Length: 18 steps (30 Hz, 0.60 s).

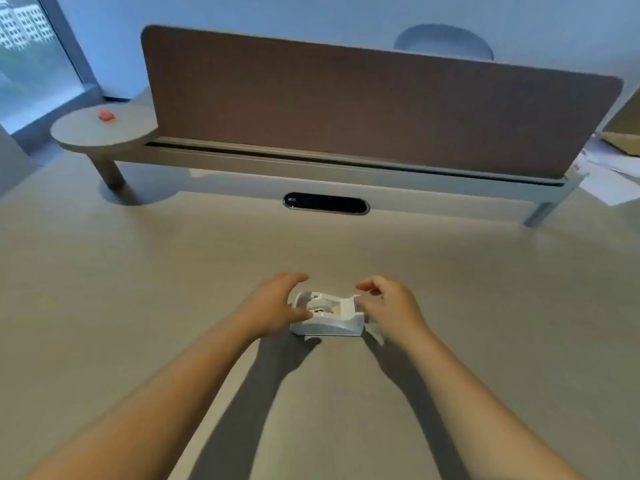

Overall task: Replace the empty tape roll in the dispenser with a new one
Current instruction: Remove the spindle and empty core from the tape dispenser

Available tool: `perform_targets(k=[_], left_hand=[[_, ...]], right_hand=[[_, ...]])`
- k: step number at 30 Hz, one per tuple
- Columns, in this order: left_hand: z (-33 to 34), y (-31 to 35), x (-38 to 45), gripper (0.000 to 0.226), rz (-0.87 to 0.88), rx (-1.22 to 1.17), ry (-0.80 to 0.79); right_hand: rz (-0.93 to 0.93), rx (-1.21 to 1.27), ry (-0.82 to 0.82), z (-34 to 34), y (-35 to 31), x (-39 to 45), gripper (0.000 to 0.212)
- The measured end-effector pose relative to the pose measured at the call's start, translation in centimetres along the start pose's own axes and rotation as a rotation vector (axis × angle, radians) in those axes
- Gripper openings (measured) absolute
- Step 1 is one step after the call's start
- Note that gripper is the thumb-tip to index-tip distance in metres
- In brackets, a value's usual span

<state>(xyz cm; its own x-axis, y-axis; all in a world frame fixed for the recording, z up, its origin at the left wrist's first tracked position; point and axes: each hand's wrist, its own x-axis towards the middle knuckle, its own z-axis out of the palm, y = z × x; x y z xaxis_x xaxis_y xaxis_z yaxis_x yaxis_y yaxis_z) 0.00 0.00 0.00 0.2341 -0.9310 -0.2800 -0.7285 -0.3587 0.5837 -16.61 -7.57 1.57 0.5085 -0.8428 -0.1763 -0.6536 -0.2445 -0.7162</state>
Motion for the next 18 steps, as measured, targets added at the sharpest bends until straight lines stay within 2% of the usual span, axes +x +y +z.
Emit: perform_targets(k=[5,8,18], left_hand=[[1.9,-1.3,1.1,0.068,-0.033,0.0,-0.041],[2.6,-1.9,1.4,0.068,-0.042,-0.064,-0.003],[2.8,-3.7,1.8,0.059,-0.069,-0.296,0.045]], right_hand=[[-0.062,-0.168,-0.046,2.3,0.6,1.8,0.023],[-0.095,-0.221,-0.056,3.3,1.0,2.4,0.023],[-0.171,-0.267,-0.028,4.8,1.4,3.2,0.014]])
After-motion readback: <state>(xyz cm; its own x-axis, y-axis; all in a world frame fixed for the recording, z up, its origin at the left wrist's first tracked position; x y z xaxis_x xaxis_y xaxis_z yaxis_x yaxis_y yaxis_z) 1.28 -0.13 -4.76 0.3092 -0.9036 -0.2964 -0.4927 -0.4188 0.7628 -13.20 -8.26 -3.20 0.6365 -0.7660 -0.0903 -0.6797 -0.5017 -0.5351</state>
